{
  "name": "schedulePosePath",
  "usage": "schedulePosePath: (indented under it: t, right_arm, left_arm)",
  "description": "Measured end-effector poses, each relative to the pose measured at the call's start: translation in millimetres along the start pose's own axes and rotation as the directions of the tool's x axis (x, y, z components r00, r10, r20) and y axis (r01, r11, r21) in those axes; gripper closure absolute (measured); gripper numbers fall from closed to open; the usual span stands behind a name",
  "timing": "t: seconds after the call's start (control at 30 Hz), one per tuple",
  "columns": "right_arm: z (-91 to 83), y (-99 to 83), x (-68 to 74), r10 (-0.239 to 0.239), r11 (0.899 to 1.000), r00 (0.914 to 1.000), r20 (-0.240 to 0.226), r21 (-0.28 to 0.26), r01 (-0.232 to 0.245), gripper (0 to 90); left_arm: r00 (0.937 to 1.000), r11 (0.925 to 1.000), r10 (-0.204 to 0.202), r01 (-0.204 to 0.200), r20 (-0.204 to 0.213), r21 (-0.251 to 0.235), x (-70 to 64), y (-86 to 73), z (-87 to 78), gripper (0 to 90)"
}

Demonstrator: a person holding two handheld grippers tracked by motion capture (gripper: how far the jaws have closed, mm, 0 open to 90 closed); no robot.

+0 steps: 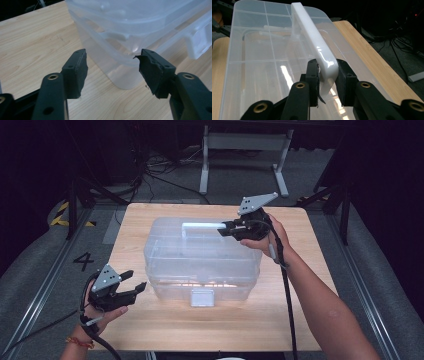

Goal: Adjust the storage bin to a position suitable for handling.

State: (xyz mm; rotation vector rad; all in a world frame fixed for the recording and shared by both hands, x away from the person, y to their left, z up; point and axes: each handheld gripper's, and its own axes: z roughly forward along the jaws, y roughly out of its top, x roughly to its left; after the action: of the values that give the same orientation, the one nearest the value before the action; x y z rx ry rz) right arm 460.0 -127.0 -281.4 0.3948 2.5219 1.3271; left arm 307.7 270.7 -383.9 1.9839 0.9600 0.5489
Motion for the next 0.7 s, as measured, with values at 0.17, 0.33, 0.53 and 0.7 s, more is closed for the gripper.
schedulePosePath:
  t: [0.17,0.33,0.53,0.7]
  right_arm:
    - [0.6,2.3,-0.4,-0.011,1.0,0.9998,0.015,0.009,0.011,74.3]
    - [0.6,4.5,-2.3,-0.01,1.0,0.9998,0.017,0.017,0.01,74.1]
    - [0.7,5.0,-2.7,-0.007,1.0,0.9998,0.017,0.018,0.007,74.1]
    - [0.6,5.8,-3.3,-0.005,1.0,0.9998,0.017,0.02,0.004,74.0]
  left_arm:
    - [1.0,0.9997,-0.006,0.006,-0.001,-0.024,-2.7,7.9,0.3,46.1]
    - [0.9999,0.9995,-0.008,0.009,0.014,-0.032,-2.4,9.2,2.0,49.4]
    - [0.9998,1.0,-0.004,0.004,0.021,-0.009,-4.1,6.2,7.1,53.0]
    - [0.9992,0.9998,0.022,-0.022,0.033,-0.001,-8.8,8.8,16.6,54.4]
